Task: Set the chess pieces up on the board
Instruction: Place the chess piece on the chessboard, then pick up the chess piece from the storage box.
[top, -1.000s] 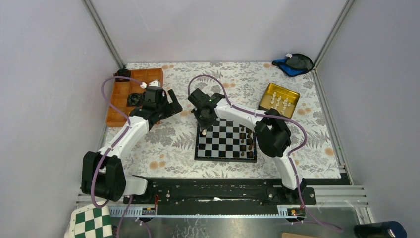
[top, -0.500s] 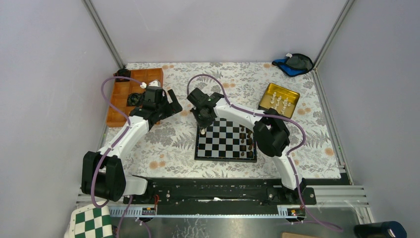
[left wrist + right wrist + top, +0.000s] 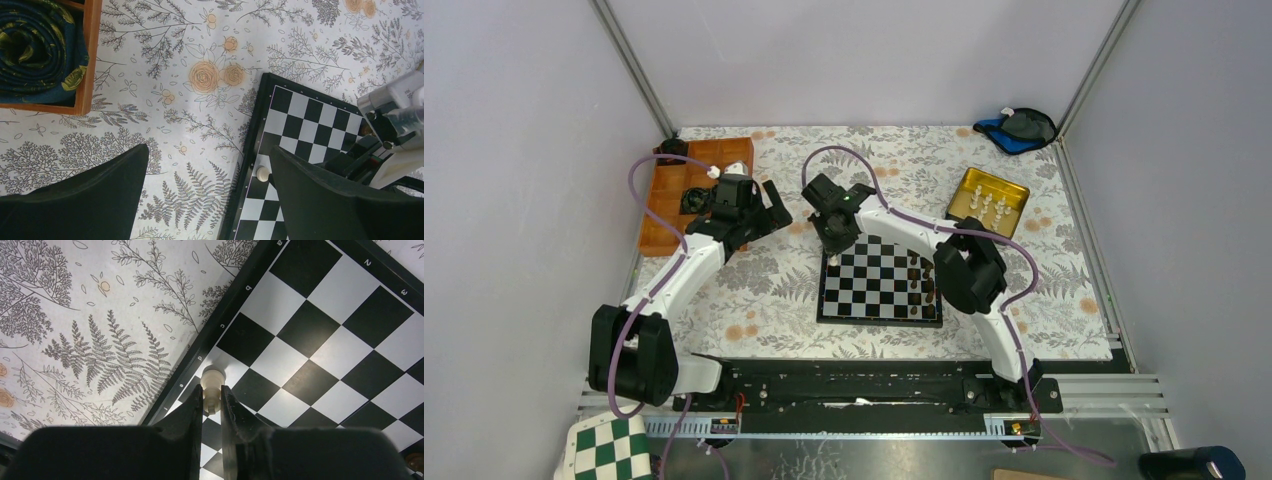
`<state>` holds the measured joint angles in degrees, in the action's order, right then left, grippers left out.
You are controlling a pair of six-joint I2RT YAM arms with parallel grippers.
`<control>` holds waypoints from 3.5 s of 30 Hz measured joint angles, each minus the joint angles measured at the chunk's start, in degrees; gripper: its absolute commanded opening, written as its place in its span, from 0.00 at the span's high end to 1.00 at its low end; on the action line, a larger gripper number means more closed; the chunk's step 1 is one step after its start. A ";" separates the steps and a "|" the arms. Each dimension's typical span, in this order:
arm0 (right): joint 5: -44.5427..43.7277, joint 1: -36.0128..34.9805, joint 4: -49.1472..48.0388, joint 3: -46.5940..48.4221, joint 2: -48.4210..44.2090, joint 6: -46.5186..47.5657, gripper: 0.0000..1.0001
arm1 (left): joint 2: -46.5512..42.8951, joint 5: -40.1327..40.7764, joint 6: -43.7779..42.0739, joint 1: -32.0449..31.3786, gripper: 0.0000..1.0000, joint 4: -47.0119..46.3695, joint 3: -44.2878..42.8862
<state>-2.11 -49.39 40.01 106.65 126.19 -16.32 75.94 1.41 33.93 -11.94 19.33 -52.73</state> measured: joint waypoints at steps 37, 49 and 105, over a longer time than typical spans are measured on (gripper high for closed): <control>-0.39 0.70 0.00 2.34 1.62 1.03 0.97 | 0.98 -0.13 0.00 0.04 0.01 0.00 0.00; -0.33 0.70 0.00 2.25 1.62 1.05 0.69 | 0.98 -0.13 -0.02 0.04 0.01 0.00 0.00; -25.59 9.05 -8.33 -8.00 -25.14 2.62 0.13 | 0.48 0.46 1.60 2.36 0.01 1.42 -8.52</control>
<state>-27.70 -40.34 31.68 98.65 101.06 -13.69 76.42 1.87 35.53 -9.58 20.75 -61.25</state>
